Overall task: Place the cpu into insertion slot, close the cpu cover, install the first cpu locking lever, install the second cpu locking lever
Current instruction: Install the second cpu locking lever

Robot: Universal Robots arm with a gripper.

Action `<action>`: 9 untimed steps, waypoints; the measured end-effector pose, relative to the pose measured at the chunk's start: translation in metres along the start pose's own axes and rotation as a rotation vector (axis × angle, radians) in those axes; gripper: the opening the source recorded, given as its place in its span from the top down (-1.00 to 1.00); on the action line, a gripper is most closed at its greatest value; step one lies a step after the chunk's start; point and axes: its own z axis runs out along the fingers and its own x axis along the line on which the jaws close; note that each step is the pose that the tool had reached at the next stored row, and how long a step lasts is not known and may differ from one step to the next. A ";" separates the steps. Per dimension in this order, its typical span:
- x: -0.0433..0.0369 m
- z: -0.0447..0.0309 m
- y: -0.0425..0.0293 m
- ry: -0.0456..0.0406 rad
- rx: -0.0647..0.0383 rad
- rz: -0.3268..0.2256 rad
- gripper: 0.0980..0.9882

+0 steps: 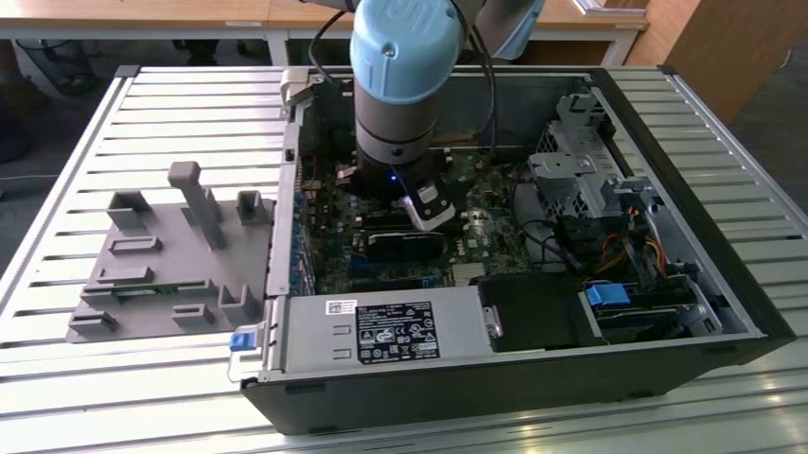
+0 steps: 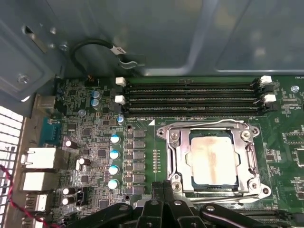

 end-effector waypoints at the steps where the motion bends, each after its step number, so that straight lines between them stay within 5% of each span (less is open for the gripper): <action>1: 0.0000 -0.0013 0.0004 0.0000 0.000 0.000 0.98; 9: 0.0001 -0.0091 0.0031 0.0000 0.000 0.000 0.98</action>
